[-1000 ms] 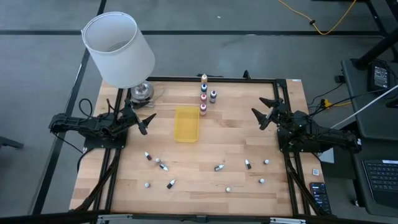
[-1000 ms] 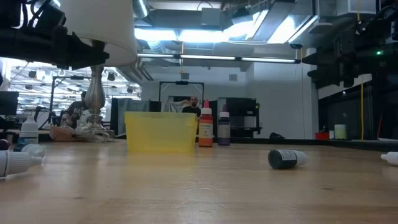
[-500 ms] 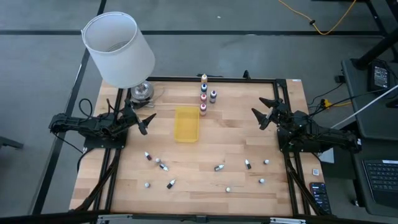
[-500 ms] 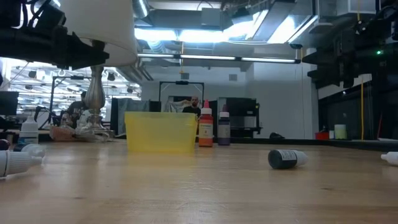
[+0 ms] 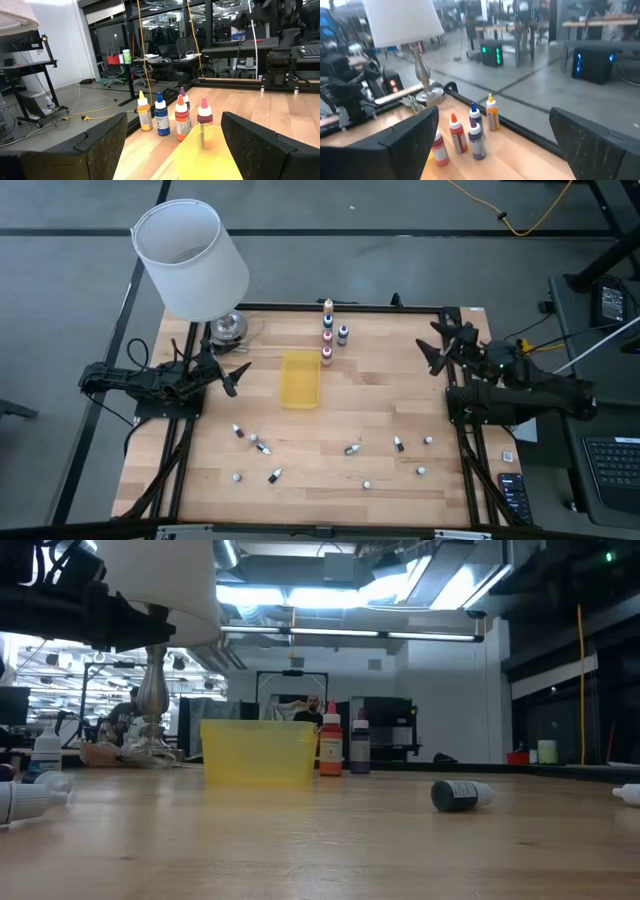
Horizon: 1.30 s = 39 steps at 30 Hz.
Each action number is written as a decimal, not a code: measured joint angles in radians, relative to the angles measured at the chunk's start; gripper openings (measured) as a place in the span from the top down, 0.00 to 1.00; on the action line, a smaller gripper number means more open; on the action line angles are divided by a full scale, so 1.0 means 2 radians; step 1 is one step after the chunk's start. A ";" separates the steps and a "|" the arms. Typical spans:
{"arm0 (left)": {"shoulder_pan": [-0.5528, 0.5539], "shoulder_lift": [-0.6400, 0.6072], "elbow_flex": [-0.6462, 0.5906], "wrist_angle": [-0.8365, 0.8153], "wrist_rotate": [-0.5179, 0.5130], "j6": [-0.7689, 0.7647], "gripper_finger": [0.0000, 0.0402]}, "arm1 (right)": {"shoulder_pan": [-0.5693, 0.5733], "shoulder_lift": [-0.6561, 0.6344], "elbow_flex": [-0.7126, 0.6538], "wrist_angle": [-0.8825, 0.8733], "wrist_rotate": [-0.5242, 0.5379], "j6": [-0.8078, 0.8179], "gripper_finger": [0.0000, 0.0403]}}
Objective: Pick & Place food coloring
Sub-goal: Put the small green bottle into the yellow bin
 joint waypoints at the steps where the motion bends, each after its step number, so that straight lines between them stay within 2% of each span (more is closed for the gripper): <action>1: 0.000 0.000 0.000 0.000 0.000 0.000 0.21 | 0.000 0.016 0.024 -0.020 0.000 0.007 0.05; 10: 0.000 0.000 0.000 0.000 0.000 0.000 0.21 | 0.000 0.156 0.218 -0.223 -0.032 0.095 0.05; 16: 0.000 0.000 0.000 0.000 0.000 0.000 0.21 | 0.000 0.224 0.307 -0.313 -0.039 0.195 0.05; 24: 0.000 0.000 0.000 0.000 0.000 0.000 0.21 | 0.039 0.299 0.363 -0.322 -0.043 0.333 0.05; 31: 0.000 0.000 0.000 0.000 0.000 0.000 0.21 | 0.082 0.365 0.384 -0.326 -0.045 0.455 0.05; 39: 0.000 0.000 0.000 0.000 0.000 0.000 0.21 | 0.135 0.435 0.406 -0.350 -0.072 0.565 0.05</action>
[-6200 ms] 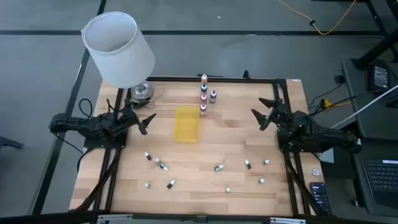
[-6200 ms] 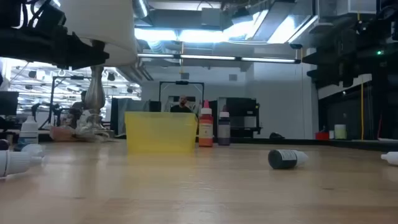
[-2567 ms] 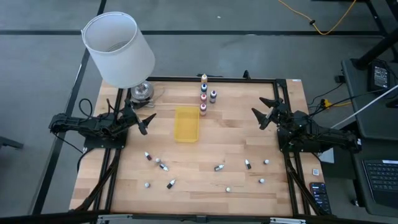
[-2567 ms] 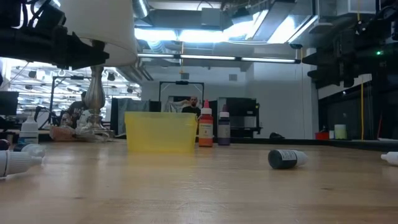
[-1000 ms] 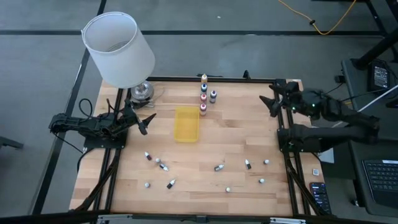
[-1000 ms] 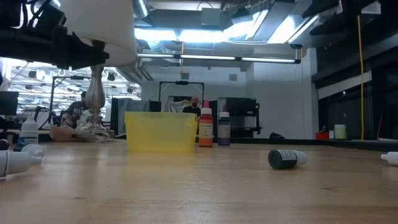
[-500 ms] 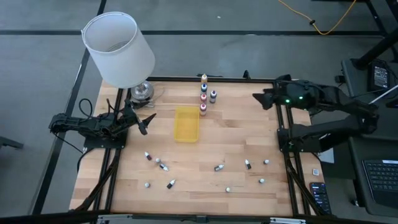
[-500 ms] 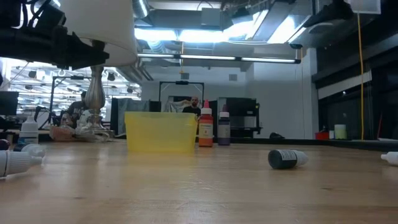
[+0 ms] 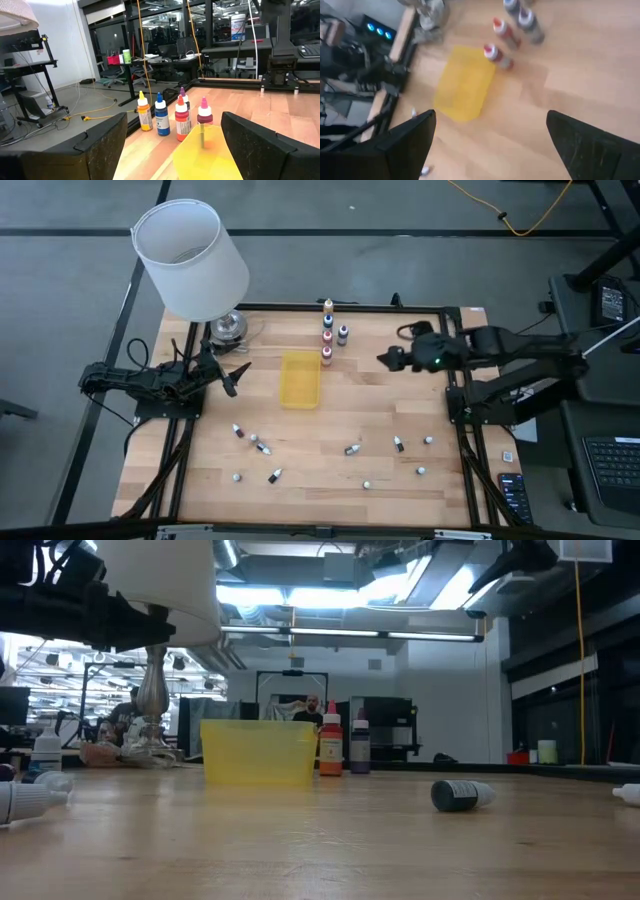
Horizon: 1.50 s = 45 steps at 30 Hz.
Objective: Pick & Place food coloring
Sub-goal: Put the small green bottle into the yellow bin
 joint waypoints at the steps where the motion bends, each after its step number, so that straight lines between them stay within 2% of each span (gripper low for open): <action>1: 0.000 0.000 0.000 0.000 0.000 0.000 0.21 | 0.007 0.007 0.004 -0.004 -0.005 0.013 0.05; 8: 0.000 0.000 0.000 0.000 0.000 0.000 0.21 | 0.067 0.054 0.022 -0.066 -0.029 0.076 0.05; 26: 0.000 0.000 0.000 0.000 0.000 0.000 0.21 | 0.238 0.181 0.023 -0.112 -0.041 0.190 0.05; 38: 0.000 0.000 0.000 0.000 0.000 0.000 0.21 | 0.261 0.284 0.023 -0.118 -0.115 0.208 0.05; 41: 0.000 0.000 0.000 0.000 0.000 0.000 0.21 | 0.261 0.290 0.017 -0.112 -0.122 0.208 0.05; 45: 0.000 0.000 0.000 0.000 0.000 0.000 0.21 | 0.256 0.291 -0.022 -0.061 -0.144 0.208 0.05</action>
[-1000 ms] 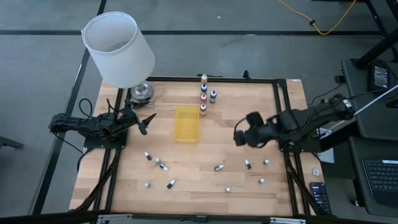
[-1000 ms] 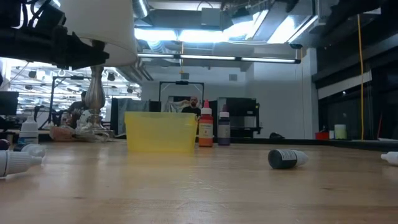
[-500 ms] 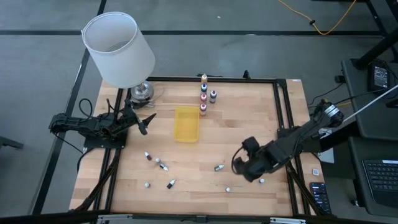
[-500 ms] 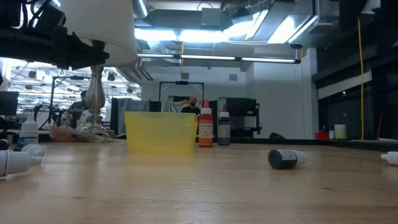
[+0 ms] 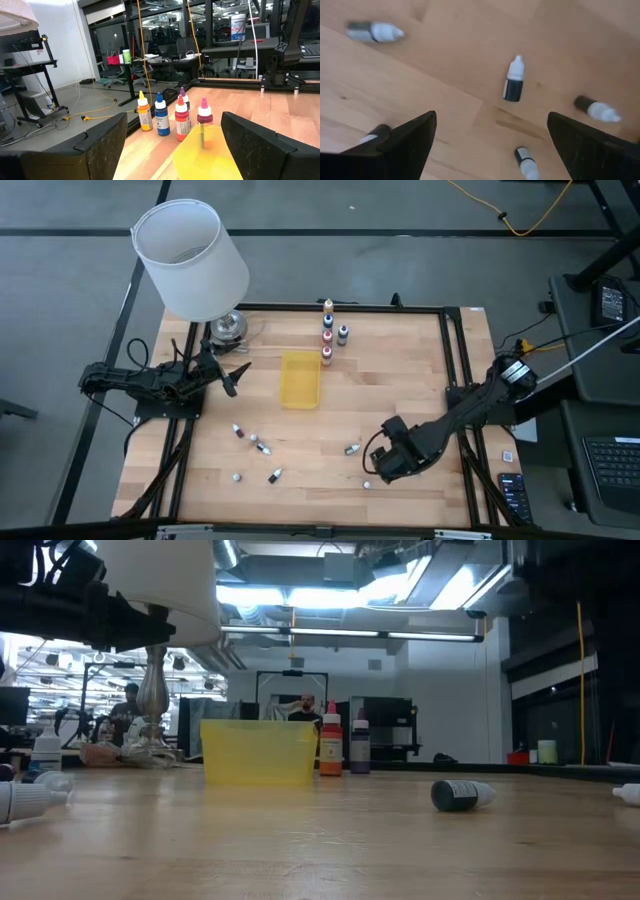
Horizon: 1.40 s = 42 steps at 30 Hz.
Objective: Pick & Place food coloring
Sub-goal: Put the small green bottle into the yellow bin
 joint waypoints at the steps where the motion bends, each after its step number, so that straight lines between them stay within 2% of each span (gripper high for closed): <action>1: 0.000 0.000 0.000 0.000 0.000 0.000 0.21 | -0.001 -0.002 -0.011 0.014 -0.003 0.000 0.05; 22: 0.000 0.000 0.000 0.000 0.000 0.000 0.21 | -0.033 -0.030 -0.162 0.180 -0.043 0.004 0.06; 34: 0.000 0.000 0.000 0.000 0.000 0.000 0.21 | -0.033 -0.031 -0.186 0.203 -0.051 0.004 0.06; 42: 0.000 0.000 0.000 0.000 0.000 0.000 0.21 | -0.033 -0.031 -0.186 0.199 -0.051 0.004 0.18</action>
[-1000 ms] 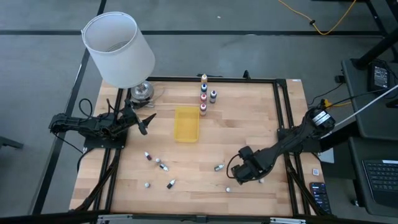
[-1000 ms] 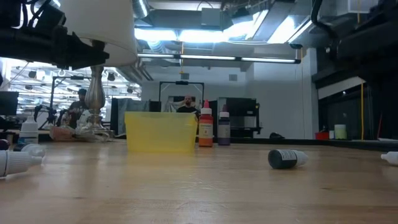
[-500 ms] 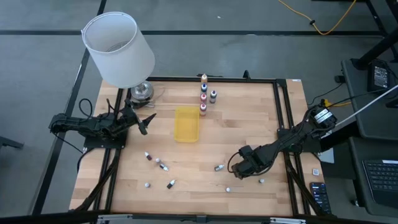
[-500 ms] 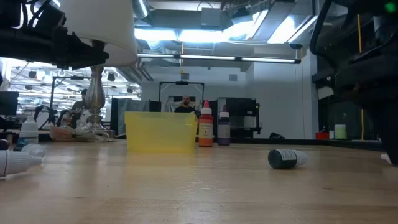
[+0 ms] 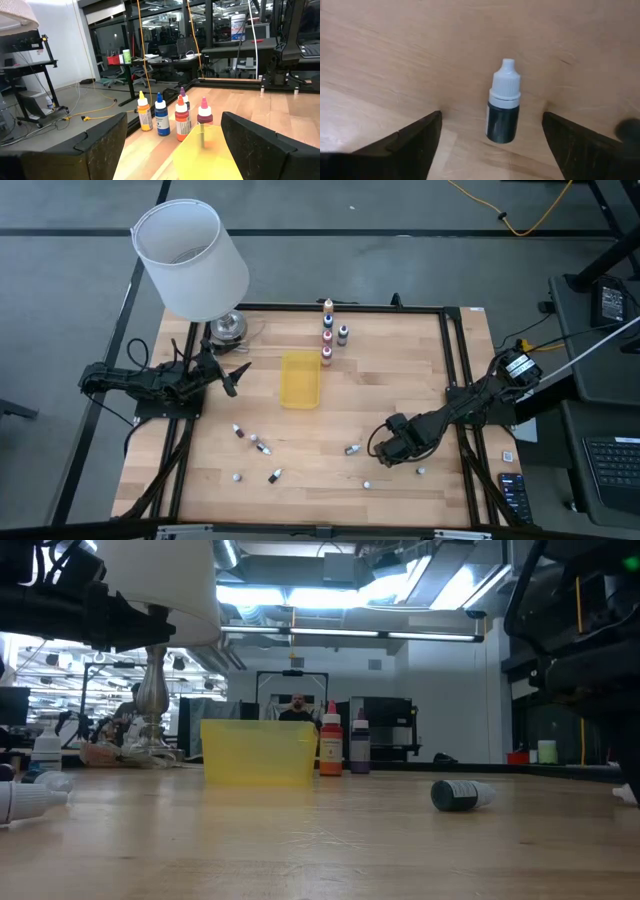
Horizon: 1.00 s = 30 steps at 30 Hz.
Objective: Pick & Place food coloring
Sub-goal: Put the small green bottle into the yellow bin
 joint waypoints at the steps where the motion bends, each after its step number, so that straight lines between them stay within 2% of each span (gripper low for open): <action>1: 0.000 0.000 0.000 0.000 0.000 0.000 0.21 | 0.000 0.000 0.000 -0.001 0.000 0.000 0.20; 22: 0.000 0.000 0.000 0.000 0.000 0.000 0.21 | 0.000 0.000 0.000 0.006 -0.025 0.002 0.55; 30: 0.000 0.000 0.000 0.000 0.000 0.000 0.21 | 0.000 0.000 0.000 0.004 -0.016 0.001 0.68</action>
